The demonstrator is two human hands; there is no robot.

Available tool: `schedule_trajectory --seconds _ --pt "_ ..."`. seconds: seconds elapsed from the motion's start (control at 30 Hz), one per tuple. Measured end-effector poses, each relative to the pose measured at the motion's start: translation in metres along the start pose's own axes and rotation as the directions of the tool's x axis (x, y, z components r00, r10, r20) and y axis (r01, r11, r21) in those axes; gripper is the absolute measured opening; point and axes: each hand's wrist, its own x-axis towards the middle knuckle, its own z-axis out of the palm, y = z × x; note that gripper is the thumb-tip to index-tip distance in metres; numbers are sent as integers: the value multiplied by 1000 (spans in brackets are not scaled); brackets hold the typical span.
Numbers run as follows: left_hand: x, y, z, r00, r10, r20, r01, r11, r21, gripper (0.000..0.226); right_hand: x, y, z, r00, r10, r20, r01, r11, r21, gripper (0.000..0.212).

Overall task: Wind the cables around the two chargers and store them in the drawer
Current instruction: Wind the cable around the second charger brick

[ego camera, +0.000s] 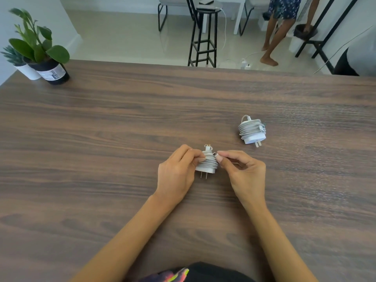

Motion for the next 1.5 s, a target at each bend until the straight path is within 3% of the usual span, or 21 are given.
schedule_trajectory --seconds 0.17,0.3,0.53,0.77,0.93,1.07,1.3,1.5 --pt "-2 9 -3 994 -92 67 94 995 -26 18 2 -2 -8 996 -24 80 24 1000 4 22" --pt "0 10 -4 994 -78 77 81 996 -33 7 2 -2 -10 994 -17 110 21 999 -36 23" --pt "2 6 0 997 -50 55 53 997 -64 10 7 -8 -5 995 27 91 -23 999 -40 13" --pt "0 2 -4 998 0 68 0 1000 1 18 2 -10 -8 990 3 143 9 997 -80 19" --pt "0 1 -10 964 -152 216 168 984 -55 10 4 -12 -10 973 86 215 -70 994 -81 11" --pt "2 6 -8 951 -225 214 230 973 3 7 1 -12 -7 972 120 204 -121 993 -11 13" --pt "-7 7 -6 971 -165 172 160 986 43 8 1 -11 -7 969 129 210 -111 989 -95 8" --pt "-4 7 -8 984 -115 137 115 993 12 27 3 -14 -8 954 130 270 -87 982 -165 6"
